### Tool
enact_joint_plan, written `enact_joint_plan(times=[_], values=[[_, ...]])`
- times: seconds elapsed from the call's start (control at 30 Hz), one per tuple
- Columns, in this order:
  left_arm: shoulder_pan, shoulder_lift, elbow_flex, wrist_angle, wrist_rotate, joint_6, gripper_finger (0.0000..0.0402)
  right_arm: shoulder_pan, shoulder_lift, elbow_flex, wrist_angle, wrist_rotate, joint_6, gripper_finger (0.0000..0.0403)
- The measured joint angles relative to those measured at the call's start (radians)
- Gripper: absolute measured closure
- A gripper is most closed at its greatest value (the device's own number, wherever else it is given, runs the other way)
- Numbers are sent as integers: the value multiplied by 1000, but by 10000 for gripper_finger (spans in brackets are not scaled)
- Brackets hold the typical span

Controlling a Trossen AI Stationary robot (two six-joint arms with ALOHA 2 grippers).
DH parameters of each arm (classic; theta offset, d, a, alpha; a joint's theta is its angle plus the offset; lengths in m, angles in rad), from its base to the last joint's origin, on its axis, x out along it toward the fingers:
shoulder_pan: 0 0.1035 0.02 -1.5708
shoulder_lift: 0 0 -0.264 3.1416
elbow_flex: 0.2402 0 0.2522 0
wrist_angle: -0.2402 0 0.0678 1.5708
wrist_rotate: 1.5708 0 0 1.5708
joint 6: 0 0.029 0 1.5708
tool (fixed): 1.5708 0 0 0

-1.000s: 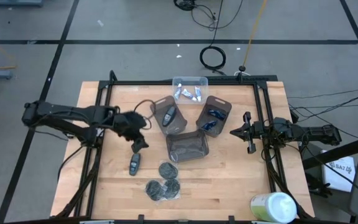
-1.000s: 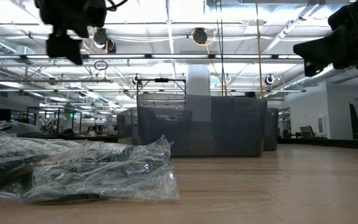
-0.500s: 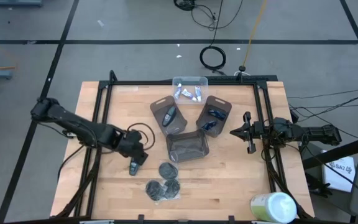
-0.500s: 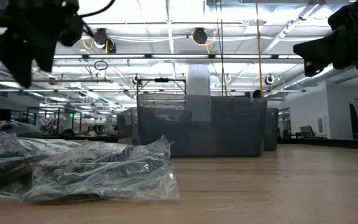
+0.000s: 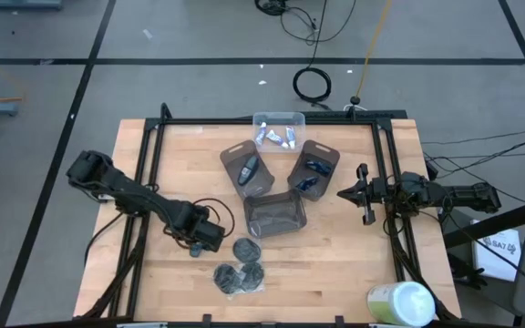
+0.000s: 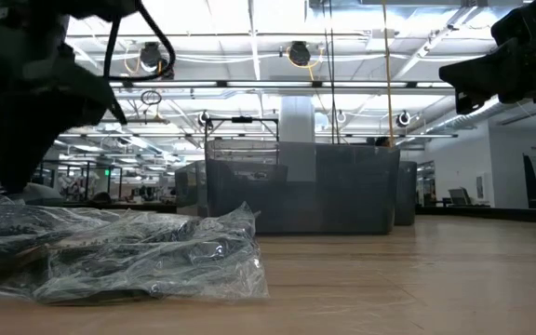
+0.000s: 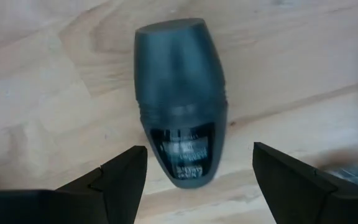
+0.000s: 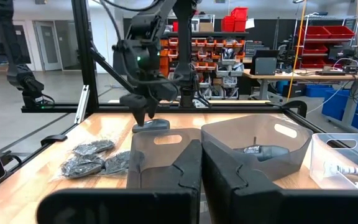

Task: Pick & Place Travel size toiletries
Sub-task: Put the gray deodorant into the top left black transparent bin

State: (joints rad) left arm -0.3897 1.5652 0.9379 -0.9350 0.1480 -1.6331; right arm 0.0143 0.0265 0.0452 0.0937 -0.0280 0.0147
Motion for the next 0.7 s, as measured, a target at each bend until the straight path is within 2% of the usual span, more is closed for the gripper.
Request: enact_joint_plan(times=[0.3,0.7], values=[[0,92,0,3,-60,3,119,0,0,0,0,0,0,398],[0,144,2,24,-79,43,119,0,0,0,0,0,0,399]])
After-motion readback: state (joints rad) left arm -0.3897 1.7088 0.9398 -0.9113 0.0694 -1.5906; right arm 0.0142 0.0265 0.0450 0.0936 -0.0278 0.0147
